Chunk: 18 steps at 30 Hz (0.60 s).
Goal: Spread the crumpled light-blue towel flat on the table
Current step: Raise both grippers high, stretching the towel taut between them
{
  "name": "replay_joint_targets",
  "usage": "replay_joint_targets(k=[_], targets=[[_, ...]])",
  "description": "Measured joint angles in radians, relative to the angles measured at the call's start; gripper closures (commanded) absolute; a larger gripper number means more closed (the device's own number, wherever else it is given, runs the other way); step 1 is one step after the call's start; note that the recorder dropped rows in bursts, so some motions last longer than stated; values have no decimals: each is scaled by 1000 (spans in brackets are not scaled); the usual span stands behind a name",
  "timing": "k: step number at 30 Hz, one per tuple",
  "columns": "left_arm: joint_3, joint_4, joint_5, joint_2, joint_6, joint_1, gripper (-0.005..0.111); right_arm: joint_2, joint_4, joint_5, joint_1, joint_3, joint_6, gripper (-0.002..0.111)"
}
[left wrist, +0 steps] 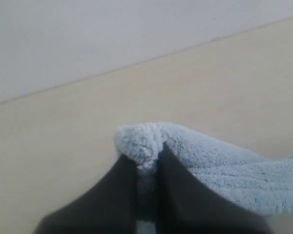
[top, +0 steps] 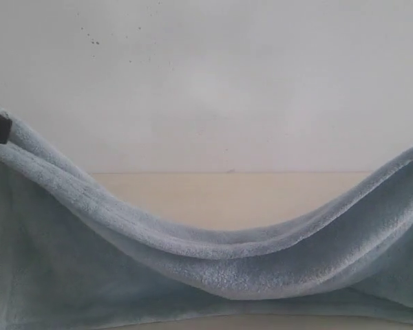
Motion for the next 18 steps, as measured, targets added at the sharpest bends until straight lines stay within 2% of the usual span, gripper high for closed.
replay_joint_targets(k=[4,10,14,18], targets=[[0,114,-150,86,-105,9,103,80,-118,-98,0,0,52,108],[-31,189,-396,243,-180,75,103,233,-489,-140,0,-148,383,108],[-114,193,-458,359,-186,128,103,341,-658,-138,0,-315,483,108],[-237,193,-471,452,-190,157,103,420,-687,-140,-17,-484,574,108]])
